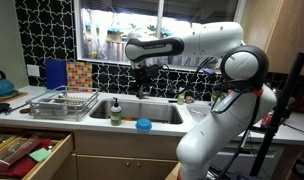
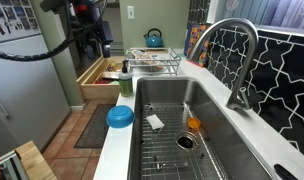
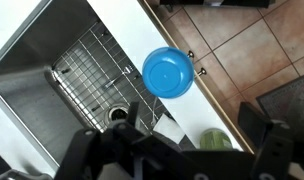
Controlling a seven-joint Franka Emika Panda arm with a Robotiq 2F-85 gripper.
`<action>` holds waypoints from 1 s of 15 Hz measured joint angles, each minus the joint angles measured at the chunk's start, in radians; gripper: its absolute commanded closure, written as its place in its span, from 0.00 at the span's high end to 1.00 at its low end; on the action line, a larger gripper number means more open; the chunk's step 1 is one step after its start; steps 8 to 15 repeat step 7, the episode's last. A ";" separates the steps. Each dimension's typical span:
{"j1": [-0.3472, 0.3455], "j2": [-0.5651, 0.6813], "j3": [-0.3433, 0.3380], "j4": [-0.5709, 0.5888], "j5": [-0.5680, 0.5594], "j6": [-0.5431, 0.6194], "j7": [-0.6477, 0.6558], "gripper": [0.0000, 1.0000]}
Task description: Remove the green bottle from the blue bowl and put it to the left of the bowl, flip the blue bowl to position it upside down
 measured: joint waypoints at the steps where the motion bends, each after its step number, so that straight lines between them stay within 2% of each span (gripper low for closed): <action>1: -0.009 -0.011 -0.002 0.003 0.013 0.012 0.027 1.00; 5: -0.042 -0.042 -0.009 0.002 0.039 0.064 0.109 1.00; 15: -0.044 -0.045 -0.009 0.002 0.041 0.064 0.118 1.00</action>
